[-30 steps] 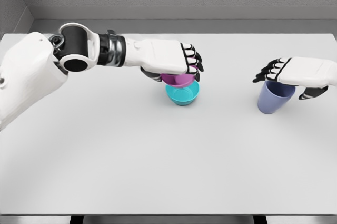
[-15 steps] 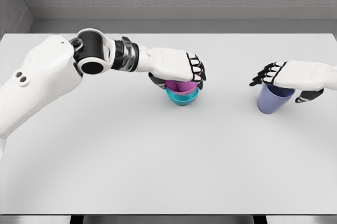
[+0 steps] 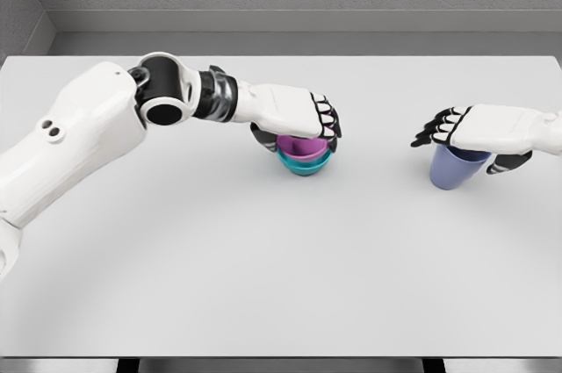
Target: Stacking bowl and cup with both arms
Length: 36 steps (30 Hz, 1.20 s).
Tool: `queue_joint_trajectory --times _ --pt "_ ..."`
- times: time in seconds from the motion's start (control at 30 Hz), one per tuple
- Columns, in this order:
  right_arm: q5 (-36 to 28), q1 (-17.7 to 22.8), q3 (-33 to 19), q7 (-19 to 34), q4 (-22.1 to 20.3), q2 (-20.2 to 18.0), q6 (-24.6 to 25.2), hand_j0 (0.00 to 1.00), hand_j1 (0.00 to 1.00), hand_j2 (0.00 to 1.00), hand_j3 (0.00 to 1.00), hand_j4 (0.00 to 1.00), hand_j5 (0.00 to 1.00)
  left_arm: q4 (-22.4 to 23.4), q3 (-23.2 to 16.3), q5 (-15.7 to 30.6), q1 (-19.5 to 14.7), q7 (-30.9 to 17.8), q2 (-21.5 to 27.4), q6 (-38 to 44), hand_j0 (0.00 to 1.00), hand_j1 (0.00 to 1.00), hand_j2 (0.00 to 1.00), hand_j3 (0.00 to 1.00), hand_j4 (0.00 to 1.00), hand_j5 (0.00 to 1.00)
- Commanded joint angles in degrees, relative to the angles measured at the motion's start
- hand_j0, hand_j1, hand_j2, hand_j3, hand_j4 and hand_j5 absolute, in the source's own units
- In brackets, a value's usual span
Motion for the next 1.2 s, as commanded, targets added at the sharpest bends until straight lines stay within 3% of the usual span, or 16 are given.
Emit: queue_joint_trajectory --times 0.0,0.33,0.4,0.47,0.77,0.87,0.93,1.03,1.13,1.17 --pt "-0.23 0.0 0.01 -0.02 0.0 -0.06 0.14 1.0 1.0 1.0 1.0 1.0 1.0 0.88 -0.29 0.1 0.0 -0.06 -0.3 0.15 0.69 0.69 0.69 0.69 0.69 0.69" --pt "-0.05 0.26 -0.25 -0.02 0.88 0.03 0.14 1.0 1.0 1.0 1.0 1.0 1.0 1.41 -1.52 0.1 0.0 -0.06 -0.48 0.15 0.72 0.72 0.72 0.72 0.72 0.72" --pt "-0.05 0.26 -0.16 -0.02 1.23 0.3 0.14 1.0 1.0 1.0 1.0 1.0 1.0 1.41 -1.43 0.28 0.09 0.03 -0.48 0.15 0.83 0.83 0.83 0.83 0.83 0.83" --pt "-0.05 0.26 -0.16 -0.02 1.23 0.3 0.14 1.0 1.0 1.0 1.0 1.0 1.0 1.41 -1.43 0.63 0.0 0.12 -0.48 0.15 1.0 1.0 1.0 1.0 1.0 1.0" --pt "-0.05 0.26 -0.16 -0.02 1.58 0.38 0.14 1.0 1.0 1.0 1.0 1.0 1.0 1.32 -0.99 1.15 -0.09 0.21 0.05 0.15 1.0 1.0 1.0 1.0 1.0 1.0" --pt "0.04 0.26 -0.16 -0.02 1.58 0.38 0.14 1.0 1.0 1.0 1.0 1.0 1.0 1.24 -0.73 4.76 -1.76 0.29 0.58 0.15 1.0 1.0 1.0 1.0 1.0 1.0" --pt "0.04 0.26 -0.16 -0.02 1.58 0.38 0.14 1.0 1.0 1.0 1.0 1.0 1.0 0.8 0.94 8.97 -2.99 0.47 4.18 0.15 1.0 1.0 1.0 1.0 1.0 1.0" --pt "-0.05 0.26 -0.16 -0.02 1.58 0.38 0.14 1.0 1.0 1.0 1.0 1.0 1.0 0.8 1.82 19.52 -4.4 0.65 11.47 0.15 1.0 1.0 1.0 1.0 1.0 1.0" --pt "-0.05 0.26 -0.25 -0.02 1.58 0.38 0.14 0.99 0.99 0.99 0.99 0.99 0.99 1.24 3.49 20.05 -3.87 0.73 16.31 0.15 1.0 1.0 1.0 1.0 1.0 1.0" --pt "-0.05 0.26 -0.25 -0.02 1.58 0.38 0.14 0.94 0.94 0.94 0.94 0.94 0.94 1.24 4.02 20.05 -3.52 0.73 18.5 0.15 1.0 1.0 1.0 1.0 1.0 1.0"
